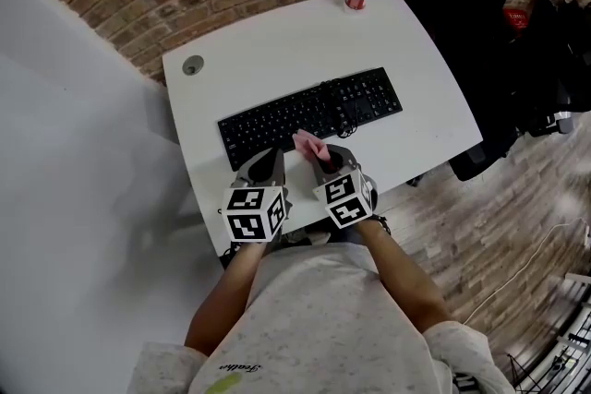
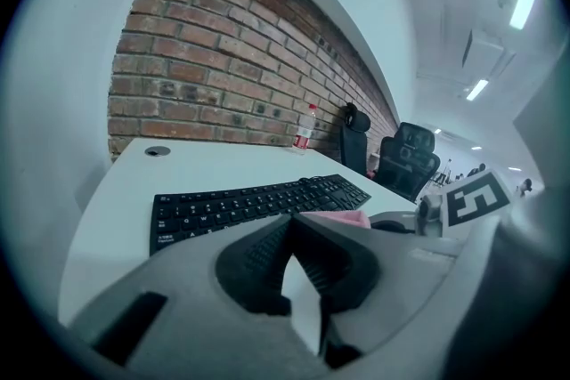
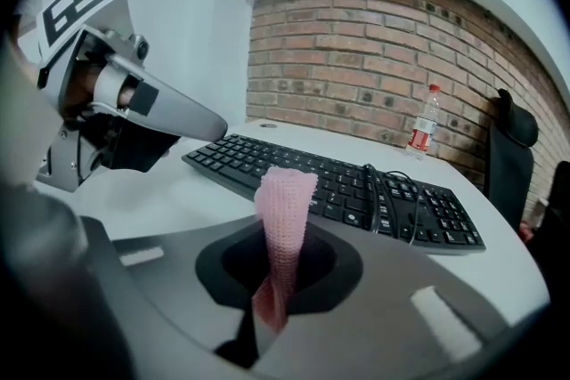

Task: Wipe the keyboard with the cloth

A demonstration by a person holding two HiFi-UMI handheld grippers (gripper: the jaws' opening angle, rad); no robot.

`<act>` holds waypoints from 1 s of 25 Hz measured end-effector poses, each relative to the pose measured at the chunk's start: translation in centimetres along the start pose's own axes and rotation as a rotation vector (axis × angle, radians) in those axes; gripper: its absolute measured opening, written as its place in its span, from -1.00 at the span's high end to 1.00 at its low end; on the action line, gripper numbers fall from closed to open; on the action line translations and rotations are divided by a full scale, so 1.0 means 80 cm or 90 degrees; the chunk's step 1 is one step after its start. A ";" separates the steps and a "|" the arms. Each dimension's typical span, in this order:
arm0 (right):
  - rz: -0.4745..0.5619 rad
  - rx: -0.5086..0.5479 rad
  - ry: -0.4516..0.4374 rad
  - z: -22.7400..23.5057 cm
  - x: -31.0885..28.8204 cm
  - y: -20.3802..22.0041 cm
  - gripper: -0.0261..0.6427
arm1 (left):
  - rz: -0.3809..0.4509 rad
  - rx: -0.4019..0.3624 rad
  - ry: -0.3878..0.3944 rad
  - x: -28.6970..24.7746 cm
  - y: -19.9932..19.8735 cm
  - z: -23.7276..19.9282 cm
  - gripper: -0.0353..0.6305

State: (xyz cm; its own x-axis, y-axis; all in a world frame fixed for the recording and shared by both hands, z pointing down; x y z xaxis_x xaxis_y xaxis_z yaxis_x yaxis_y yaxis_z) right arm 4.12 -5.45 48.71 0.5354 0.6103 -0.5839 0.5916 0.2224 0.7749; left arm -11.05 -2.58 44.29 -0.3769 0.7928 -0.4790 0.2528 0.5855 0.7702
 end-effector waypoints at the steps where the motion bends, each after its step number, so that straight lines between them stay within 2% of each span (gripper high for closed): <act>1: -0.001 -0.004 0.004 0.005 0.003 0.004 0.85 | -0.001 -0.002 0.003 -0.004 -0.001 0.005 0.92; 25: -0.005 -0.096 0.044 0.118 0.044 0.074 0.85 | -0.037 -0.033 0.044 -0.099 -0.011 0.090 0.92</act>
State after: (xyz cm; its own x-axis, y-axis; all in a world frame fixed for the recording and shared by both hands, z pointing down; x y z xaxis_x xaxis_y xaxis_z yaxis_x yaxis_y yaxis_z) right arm 15.21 -9.16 48.94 0.4853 0.6581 -0.5757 0.4949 0.3360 0.8013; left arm -1.88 -8.20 44.39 -0.4503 0.7430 -0.4952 0.1826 0.6195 0.7635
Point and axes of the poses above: the fingertips, and each gripper's own axes: x backward along the fingers, z to its right, y out of its underside, the point moved 9 cm from there along x, backward along the fingers, and after that the axes turned 10 degrees about x, right-handed, at the moved point
